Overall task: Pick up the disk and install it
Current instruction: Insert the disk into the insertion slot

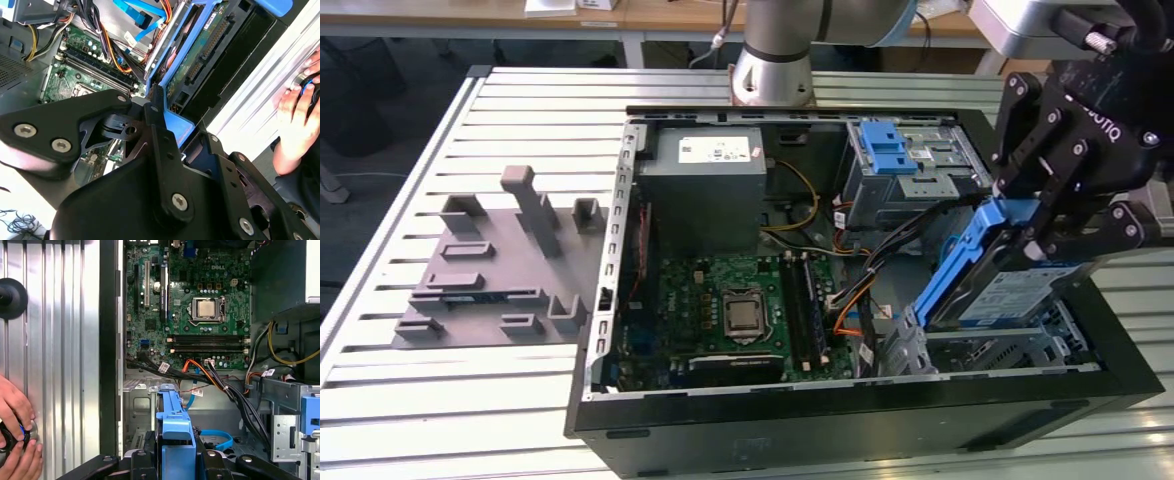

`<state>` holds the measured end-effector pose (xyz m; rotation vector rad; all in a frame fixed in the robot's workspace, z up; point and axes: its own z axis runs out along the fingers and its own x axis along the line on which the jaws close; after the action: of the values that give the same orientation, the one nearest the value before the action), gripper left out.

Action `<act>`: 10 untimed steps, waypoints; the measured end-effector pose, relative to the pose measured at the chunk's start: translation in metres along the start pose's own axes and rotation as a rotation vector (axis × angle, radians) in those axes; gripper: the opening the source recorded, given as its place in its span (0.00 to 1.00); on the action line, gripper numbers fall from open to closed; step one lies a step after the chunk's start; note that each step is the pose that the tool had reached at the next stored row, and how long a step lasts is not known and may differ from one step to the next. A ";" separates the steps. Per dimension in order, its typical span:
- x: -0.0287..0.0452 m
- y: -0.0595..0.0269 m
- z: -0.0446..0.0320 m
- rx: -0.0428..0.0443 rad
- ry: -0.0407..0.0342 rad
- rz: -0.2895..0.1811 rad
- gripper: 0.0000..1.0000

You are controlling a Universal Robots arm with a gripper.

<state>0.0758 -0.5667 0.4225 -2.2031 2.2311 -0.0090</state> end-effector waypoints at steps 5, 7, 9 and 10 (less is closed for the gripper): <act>0.0000 0.0000 0.0023 0.0000 0.0000 0.000 0.36; 0.0000 0.0000 0.0039 0.0000 -0.0001 0.000 0.36; 0.0000 0.0000 0.0056 0.0000 0.0000 0.000 0.36; 0.0000 0.0001 0.0066 0.0000 0.0000 0.000 0.36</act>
<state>0.0758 -0.5667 0.4159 -2.2032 2.2310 -0.0090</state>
